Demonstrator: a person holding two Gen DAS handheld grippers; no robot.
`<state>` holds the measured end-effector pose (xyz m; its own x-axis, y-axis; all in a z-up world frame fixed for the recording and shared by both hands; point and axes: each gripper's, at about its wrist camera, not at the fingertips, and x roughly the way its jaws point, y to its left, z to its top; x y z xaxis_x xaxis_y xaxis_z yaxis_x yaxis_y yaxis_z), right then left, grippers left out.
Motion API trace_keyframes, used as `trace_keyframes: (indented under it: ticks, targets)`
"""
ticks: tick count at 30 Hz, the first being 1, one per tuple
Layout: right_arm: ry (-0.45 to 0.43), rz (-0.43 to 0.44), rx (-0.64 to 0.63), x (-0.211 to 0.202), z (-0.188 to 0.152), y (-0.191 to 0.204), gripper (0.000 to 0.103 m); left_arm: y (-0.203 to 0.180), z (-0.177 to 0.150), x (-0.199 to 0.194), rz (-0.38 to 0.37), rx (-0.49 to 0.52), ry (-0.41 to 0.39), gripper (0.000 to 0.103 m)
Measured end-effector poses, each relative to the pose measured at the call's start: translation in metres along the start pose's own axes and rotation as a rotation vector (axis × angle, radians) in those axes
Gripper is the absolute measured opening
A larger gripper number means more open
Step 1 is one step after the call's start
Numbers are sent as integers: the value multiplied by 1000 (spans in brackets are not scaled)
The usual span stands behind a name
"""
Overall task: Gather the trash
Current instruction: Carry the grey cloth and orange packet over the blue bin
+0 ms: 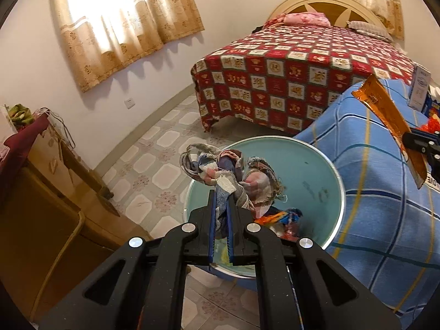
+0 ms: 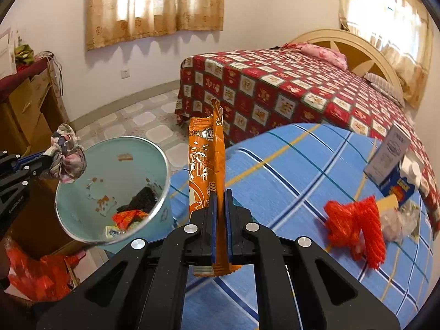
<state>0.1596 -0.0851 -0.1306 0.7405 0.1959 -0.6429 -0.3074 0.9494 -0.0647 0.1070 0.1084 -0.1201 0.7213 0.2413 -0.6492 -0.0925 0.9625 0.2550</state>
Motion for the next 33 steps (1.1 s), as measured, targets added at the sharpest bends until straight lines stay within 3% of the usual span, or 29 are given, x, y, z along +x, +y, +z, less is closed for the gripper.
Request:
trace_keyframes:
  ticks: [33]
  targets:
    - [7, 68, -104, 22, 18, 64, 6, 39, -8, 17, 65, -66, 30, 6]
